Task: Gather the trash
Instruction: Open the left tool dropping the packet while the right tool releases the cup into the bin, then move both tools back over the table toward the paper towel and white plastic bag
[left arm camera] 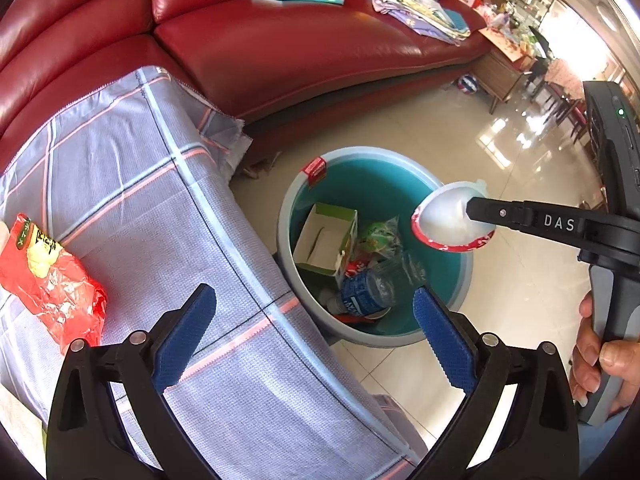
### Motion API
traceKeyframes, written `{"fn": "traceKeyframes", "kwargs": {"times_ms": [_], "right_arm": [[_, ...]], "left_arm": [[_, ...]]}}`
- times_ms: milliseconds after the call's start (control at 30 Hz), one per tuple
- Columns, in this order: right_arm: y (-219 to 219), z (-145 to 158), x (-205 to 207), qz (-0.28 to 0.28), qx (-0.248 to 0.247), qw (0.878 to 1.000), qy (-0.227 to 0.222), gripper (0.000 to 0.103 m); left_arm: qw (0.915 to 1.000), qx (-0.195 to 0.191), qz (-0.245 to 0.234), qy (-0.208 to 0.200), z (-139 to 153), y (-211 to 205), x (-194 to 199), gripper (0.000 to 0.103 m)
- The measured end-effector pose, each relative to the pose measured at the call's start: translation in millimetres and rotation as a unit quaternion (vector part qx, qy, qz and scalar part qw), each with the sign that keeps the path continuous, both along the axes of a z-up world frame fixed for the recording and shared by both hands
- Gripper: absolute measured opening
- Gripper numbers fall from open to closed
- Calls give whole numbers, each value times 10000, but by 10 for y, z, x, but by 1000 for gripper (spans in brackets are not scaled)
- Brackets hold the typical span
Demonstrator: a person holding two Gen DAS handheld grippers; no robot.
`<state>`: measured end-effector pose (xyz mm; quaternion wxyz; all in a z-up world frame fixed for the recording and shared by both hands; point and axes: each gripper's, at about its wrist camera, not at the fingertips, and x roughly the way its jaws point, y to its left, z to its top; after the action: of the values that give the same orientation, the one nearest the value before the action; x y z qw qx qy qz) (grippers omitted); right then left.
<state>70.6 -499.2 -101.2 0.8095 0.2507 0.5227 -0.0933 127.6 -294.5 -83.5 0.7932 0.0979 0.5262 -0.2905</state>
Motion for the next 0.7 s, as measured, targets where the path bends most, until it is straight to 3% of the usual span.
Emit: {"fn": "traceKeyframes", "kwargs": {"times_ms": [33,67,100,367,700], "right_arm": [[22,8,13,31,18,10000,-16,39],[40,23,13,35,1,10000,-45,69],[64,49,14,29,-69,9999,-95,76],[117,27,19,-60,-7,9999,93,85],[326,-13,-21,-42,-1,9996,282,86]], "left_arm": [[10000,-1,-8,27,-8,9,1,99],[10000,7,-13,43,-16,10,-2,99],[10000,14,-21,53,-21,20,-3,99],[10000,38,-74,-11,1,81,-53,99],[10000,33,78,8,51,347,-102,99]]}}
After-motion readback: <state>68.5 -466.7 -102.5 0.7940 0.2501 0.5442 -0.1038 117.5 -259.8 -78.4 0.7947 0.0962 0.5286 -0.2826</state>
